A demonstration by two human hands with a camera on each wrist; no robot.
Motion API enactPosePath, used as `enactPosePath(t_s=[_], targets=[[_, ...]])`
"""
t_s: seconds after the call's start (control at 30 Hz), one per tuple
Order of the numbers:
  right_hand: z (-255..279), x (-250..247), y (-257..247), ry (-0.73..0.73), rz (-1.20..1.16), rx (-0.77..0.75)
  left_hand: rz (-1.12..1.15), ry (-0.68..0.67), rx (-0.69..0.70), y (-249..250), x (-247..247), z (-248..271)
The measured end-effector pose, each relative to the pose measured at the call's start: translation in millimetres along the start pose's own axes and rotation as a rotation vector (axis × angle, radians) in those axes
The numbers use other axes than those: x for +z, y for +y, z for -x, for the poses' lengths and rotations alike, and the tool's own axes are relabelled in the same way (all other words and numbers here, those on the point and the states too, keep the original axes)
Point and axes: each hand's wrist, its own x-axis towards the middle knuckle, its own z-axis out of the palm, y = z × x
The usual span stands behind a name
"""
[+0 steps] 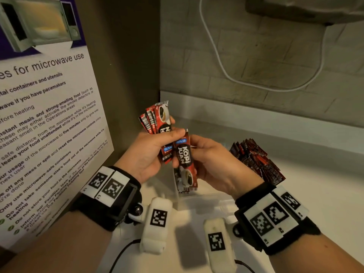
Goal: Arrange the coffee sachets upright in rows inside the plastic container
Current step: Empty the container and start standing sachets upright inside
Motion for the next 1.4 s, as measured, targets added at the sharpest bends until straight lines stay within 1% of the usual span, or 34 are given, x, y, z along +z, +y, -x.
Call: enactPosePath(t_s=[0.07, 0.13, 0.2, 0.27, 0.37, 0.47, 0.57, 0.67, 0.8, 0.93, 1.03, 1.1, 1.17, 1.23, 1.3, 1.4], targets=[[0.5, -3.5, -2.2, 0.046, 0.019, -0.025, -0.025, 0.085, 0.042, -0.4, -1.5, -3.6], [1.9, -6.7, -5.2, 0.121, 0.086, -0.090, -0.045, 0.145, 0.082, -1.1, -2.9, -6.8], [1.4, -8.9, -4.3, 0.201, 0.244, -0.174, -0.061, 0.179, 0.101, -3.2, -2.2, -8.4], [-2.1, -13.5, 0.8, 0.270, 0.399, -0.200, -0.069, 0.220, 0.090, -6.4, -2.0, -10.1], [-5.5, -27.1, 8.7, 0.327, 0.477, -0.137, -0.058, 0.306, 0.018, -7.8, -6.5, -12.5], [-4.7, -36.7, 16.4, 0.304, 0.498, -0.031, 0.030, 0.418, -0.119, -5.1, -17.2, -14.6], [-7.7, -35.8, 26.8, 0.278, 0.564, 0.060, 0.161, 0.479, -0.244, -2.6, -28.4, -15.1], [-15.2, -33.1, 37.9, 0.267, 0.592, 0.116, 0.228, 0.514, -0.279, -2.0, -36.4, -15.9], [-23.5, -31.1, 48.3, 0.298, 0.627, 0.130, 0.210, 0.492, -0.298, -1.3, -37.6, -11.8], [-26.0, -31.6, 53.2, 0.336, 0.676, 0.134, 0.237, 0.439, -0.250, -3.5, -34.4, -8.6], [-21.5, -34.9, 50.3, 0.371, 0.753, 0.101, 0.230, 0.413, -0.220, -5.0, -32.8, -6.8], [-16.6, -38.3, 42.8, 0.422, 0.752, 0.063, 0.202, 0.374, -0.194, -3.6, -31.9, -5.6], [-12.0, -40.4, 31.5, 0.494, 0.675, -0.015, 0.147, 0.321, -0.160, -1.1, -30.5, -4.1], [-6.8, -38.1, 17.3, 0.536, 0.515, -0.115, 0.086, 0.272, -0.129, 0.2, -27.0, -2.5], [-1.4, -31.6, 2.8, 0.511, 0.377, -0.182, 0.034, 0.224, -0.119, -0.4, -21.4, -0.6], [0.9, -19.7, -10.1, 0.422, 0.249, -0.231, -0.049, 0.139, -0.126, -4.6, -12.9, 1.8]])
